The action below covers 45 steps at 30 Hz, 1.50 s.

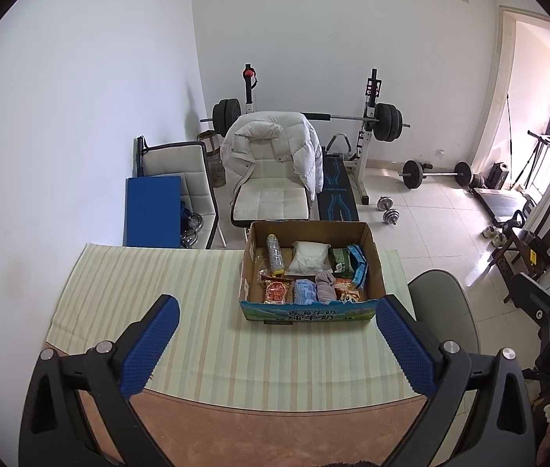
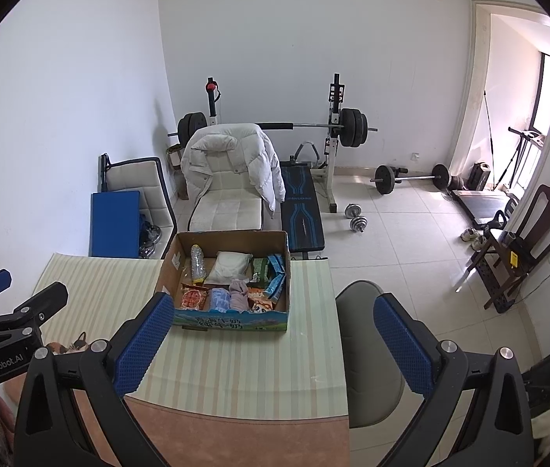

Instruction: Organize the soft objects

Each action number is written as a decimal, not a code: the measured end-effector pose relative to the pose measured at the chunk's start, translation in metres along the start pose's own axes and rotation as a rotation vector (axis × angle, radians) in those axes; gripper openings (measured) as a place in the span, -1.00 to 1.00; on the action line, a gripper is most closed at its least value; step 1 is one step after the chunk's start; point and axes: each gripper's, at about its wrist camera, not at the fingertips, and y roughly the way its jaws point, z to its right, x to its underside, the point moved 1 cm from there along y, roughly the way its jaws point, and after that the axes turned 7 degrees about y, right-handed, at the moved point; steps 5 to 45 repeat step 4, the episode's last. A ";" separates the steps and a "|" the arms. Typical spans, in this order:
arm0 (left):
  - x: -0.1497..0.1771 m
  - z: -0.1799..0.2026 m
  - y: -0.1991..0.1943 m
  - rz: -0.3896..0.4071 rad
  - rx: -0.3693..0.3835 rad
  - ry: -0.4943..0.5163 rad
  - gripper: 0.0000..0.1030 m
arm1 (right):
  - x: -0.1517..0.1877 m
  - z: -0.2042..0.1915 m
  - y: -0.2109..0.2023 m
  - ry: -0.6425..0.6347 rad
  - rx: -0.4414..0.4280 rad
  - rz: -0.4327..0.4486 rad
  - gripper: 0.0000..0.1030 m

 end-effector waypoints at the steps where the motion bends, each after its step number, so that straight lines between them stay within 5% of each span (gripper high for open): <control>1: 0.001 0.001 0.000 0.001 -0.002 0.001 1.00 | -0.001 0.000 0.000 0.002 -0.002 -0.003 1.00; 45: 0.003 0.002 -0.001 0.001 -0.002 0.005 1.00 | -0.002 -0.002 0.000 0.003 -0.003 -0.005 1.00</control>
